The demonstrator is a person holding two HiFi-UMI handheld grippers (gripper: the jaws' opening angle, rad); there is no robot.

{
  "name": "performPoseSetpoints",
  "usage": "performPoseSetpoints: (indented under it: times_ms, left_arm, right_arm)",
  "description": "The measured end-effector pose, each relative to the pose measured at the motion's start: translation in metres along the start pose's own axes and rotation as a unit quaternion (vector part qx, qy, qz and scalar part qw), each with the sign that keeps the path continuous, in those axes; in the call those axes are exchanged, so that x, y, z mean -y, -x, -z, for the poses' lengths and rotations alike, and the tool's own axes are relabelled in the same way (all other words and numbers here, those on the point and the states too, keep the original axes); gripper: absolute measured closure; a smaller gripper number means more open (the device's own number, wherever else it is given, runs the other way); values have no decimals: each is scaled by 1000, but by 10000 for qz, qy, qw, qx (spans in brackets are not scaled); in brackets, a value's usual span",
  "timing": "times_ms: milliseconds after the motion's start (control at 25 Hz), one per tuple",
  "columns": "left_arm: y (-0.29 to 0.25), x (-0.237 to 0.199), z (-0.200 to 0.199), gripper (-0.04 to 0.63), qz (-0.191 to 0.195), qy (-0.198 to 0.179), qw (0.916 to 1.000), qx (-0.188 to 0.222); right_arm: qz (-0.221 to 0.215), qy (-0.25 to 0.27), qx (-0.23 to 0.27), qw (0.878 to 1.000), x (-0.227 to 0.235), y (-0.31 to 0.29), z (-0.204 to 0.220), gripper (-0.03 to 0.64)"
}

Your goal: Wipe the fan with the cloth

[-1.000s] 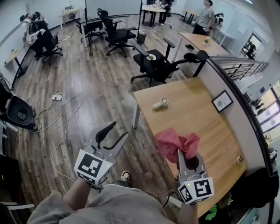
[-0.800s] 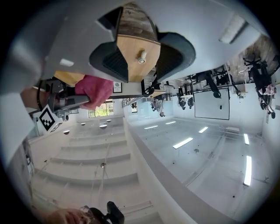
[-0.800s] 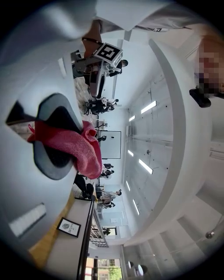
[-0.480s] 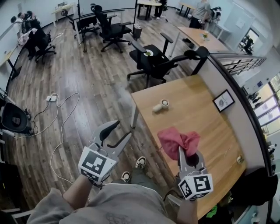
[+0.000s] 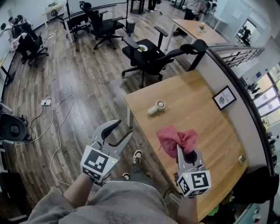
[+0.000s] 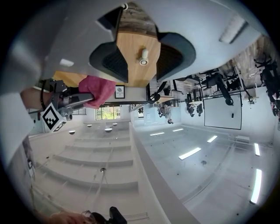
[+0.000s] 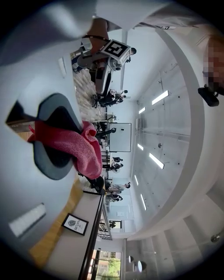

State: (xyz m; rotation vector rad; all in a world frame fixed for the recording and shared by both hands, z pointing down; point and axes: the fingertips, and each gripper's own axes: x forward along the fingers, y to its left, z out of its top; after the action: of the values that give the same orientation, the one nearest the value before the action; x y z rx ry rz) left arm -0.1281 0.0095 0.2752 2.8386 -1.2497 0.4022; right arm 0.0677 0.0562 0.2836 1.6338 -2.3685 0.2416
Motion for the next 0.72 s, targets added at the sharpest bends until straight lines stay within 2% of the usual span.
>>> performPoseSetpoints:
  times_ms: [240,320,440,720]
  left_arm:
    - [-63,-15,0,390,169,-117,9993,-307]
    - [-84,-18,4,390,222,-138,9987,-438]
    - [-116,-22,9,390,251,65,9983,-521]
    - [-190,-27,35,381,422,-71,9942,-983]
  right_arm:
    - [-24,-217,-211,9995,41,-46,3,558]
    - [-137,-522,-263,9982,56,-64,9,558]
    - [-292,-966,-358,9943,79,-91,22,558]
    - [-394,-1063,-679,9912,124,-146,42,558]
